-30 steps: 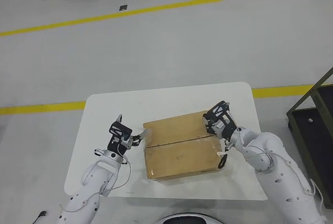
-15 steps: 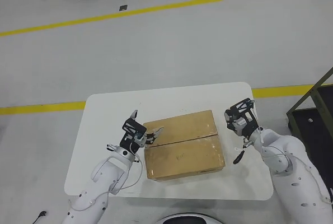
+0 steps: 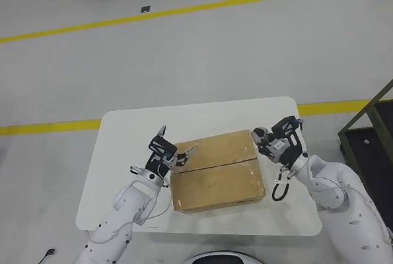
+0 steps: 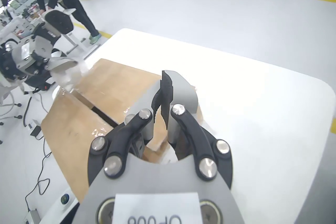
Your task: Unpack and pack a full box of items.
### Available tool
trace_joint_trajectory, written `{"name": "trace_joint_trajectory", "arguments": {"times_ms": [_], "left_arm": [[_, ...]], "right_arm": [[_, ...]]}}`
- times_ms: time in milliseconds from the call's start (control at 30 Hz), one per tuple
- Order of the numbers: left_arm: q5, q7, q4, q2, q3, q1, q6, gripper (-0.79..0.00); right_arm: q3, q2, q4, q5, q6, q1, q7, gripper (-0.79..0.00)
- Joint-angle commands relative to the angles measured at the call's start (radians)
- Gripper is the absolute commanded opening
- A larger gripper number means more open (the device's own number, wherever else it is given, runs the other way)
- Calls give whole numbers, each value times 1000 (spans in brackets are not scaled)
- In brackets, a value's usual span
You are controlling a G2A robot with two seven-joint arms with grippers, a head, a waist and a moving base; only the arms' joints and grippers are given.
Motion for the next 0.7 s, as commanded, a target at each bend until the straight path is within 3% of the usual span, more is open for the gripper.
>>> {"name": "trace_joint_trajectory", "arguments": {"times_ms": [0,367,667], "left_arm": [[-2,-2,-5,1,-16,6,1,0],[-19,-15,-63,12,-117,66,-13,0],[-39,-25,-105,18,-193,101,-25,0]], "right_arm": [[-26,-2,-6,12,-34,5,-6,-785],[-145,-6,7,19,-180,17,38,-785],[-197,-4,66,-69,-169,25,93,-785]]}}
